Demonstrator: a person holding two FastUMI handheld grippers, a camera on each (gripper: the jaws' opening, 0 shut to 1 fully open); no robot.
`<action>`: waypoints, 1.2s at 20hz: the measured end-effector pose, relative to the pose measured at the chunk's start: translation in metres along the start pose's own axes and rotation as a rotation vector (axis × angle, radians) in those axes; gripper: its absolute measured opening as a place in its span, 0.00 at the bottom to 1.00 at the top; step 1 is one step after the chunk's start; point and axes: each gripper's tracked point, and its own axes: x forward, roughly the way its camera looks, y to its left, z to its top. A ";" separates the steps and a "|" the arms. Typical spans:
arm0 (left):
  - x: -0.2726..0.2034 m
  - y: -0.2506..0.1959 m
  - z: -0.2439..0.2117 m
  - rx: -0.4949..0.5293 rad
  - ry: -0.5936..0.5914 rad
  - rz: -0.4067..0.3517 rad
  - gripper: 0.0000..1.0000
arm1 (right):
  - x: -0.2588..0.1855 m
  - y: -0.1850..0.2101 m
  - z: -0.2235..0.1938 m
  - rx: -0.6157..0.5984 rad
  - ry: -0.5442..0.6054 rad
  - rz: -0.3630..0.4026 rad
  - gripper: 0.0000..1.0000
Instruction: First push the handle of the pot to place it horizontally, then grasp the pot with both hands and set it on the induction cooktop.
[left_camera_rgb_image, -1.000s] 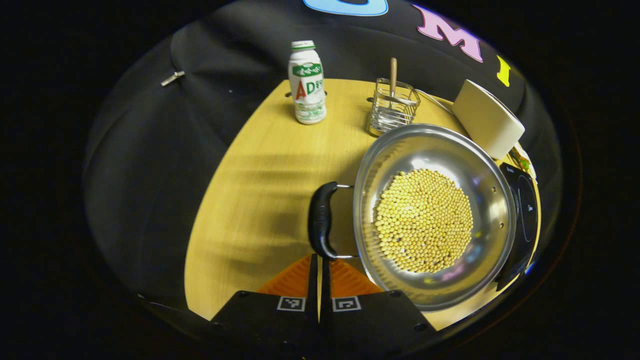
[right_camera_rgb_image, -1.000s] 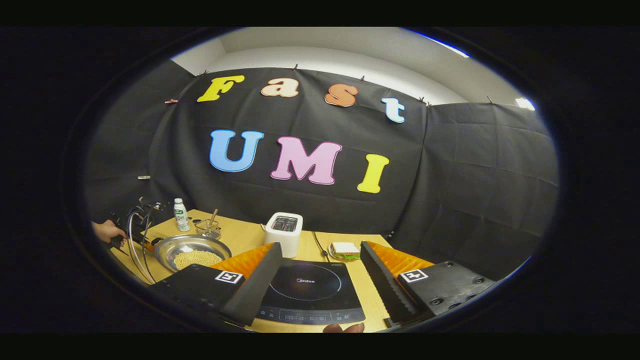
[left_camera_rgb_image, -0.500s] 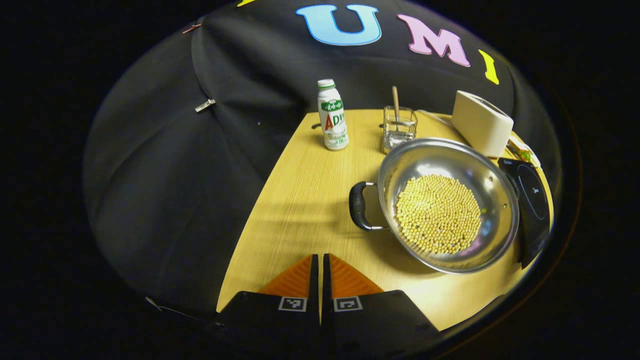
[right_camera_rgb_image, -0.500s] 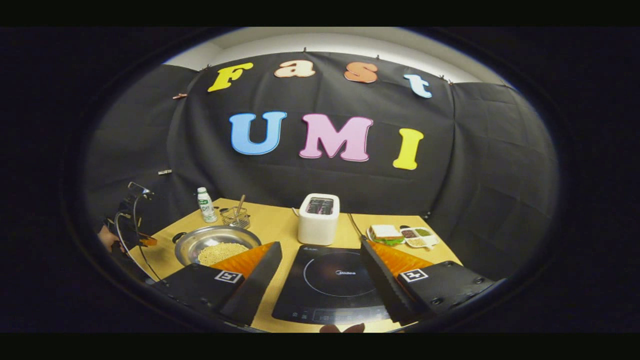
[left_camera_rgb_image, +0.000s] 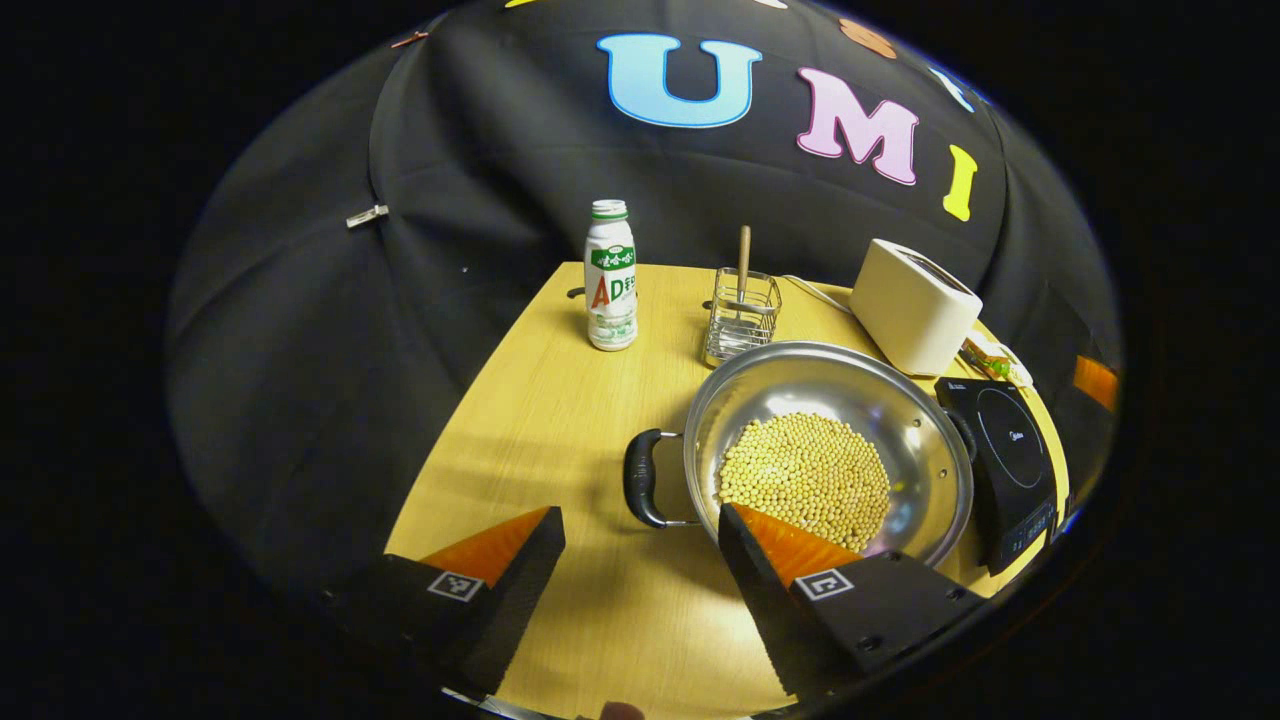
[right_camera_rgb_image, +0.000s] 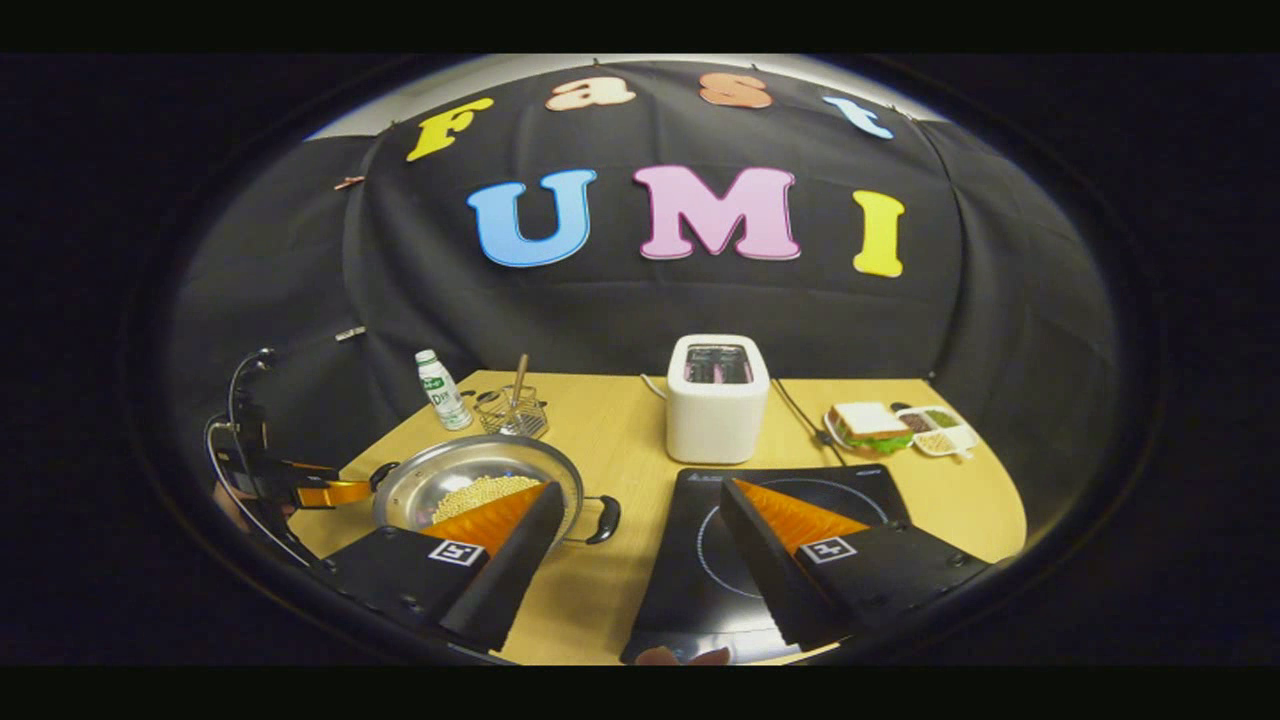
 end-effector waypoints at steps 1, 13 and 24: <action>0.007 -0.004 0.002 -0.019 -0.002 -0.014 0.97 | 0.010 0.004 -0.004 0.018 0.010 0.013 0.98; 0.058 -0.014 0.003 -0.044 0.024 -0.042 0.94 | 0.105 0.026 -0.083 -0.003 0.227 0.019 0.99; 0.083 -0.009 0.003 -0.031 0.032 -0.010 0.85 | 0.134 0.039 -0.135 0.091 0.367 0.030 0.79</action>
